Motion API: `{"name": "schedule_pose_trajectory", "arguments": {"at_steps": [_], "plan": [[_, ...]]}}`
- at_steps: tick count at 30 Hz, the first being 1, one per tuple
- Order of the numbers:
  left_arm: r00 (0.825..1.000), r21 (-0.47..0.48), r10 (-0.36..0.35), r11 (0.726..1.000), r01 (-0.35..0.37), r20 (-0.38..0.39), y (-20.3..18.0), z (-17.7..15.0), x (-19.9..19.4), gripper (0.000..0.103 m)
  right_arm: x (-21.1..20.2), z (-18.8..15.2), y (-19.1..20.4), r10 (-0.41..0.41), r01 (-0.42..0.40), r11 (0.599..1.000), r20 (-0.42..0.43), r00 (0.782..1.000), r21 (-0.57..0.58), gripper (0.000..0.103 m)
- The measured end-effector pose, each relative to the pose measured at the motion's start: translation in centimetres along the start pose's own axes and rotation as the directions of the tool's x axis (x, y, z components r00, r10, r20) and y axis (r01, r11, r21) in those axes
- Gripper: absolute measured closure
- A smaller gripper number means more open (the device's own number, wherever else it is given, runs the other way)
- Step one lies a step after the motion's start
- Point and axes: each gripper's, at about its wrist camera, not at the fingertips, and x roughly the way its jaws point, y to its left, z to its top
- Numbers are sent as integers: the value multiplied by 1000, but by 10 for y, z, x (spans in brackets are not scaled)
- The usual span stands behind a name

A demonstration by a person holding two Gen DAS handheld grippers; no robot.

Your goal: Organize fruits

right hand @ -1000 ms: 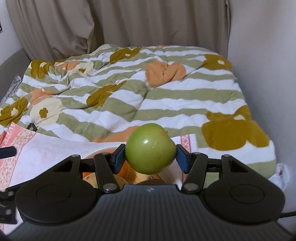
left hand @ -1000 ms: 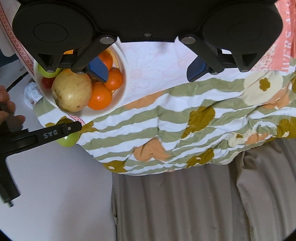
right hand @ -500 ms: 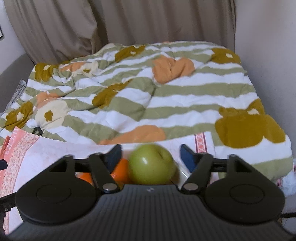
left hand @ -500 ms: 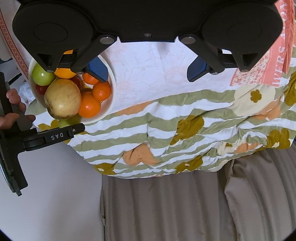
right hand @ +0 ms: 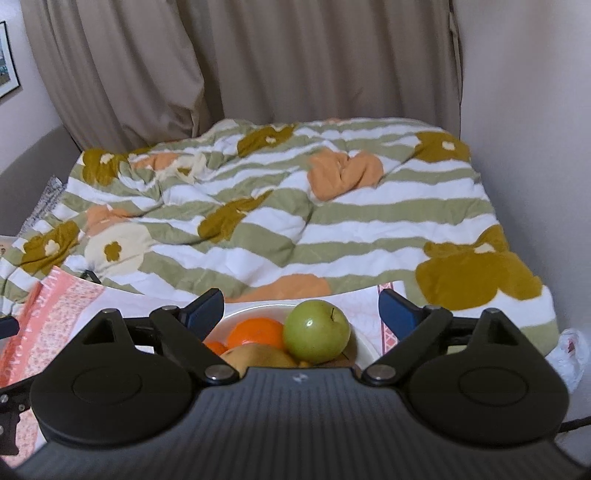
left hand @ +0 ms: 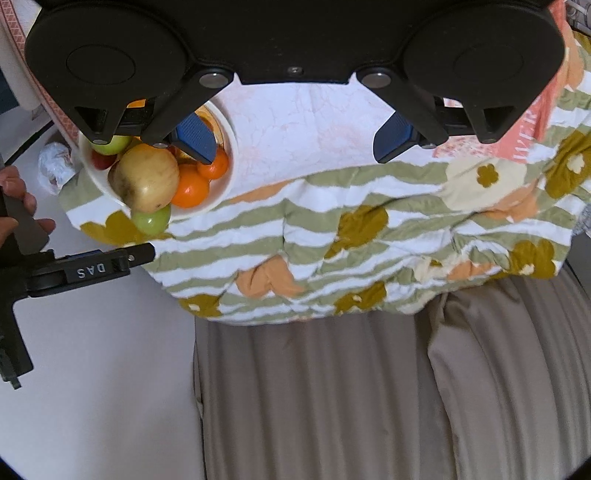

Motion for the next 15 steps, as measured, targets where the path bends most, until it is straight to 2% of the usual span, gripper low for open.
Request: {"name": "schedule_pose_trajectory", "arguments": {"at_steps": [10,15], "plan": [[987,-34,90,996,-86,131,-8,-12,-98,6,-117,-18,33,-15,23,997,110,994,-68,0],[976,-78,152,987,-141,153,-6,-23,-142,3,-169,-40,56,-15,32,993,137,990,-118,0]]}}
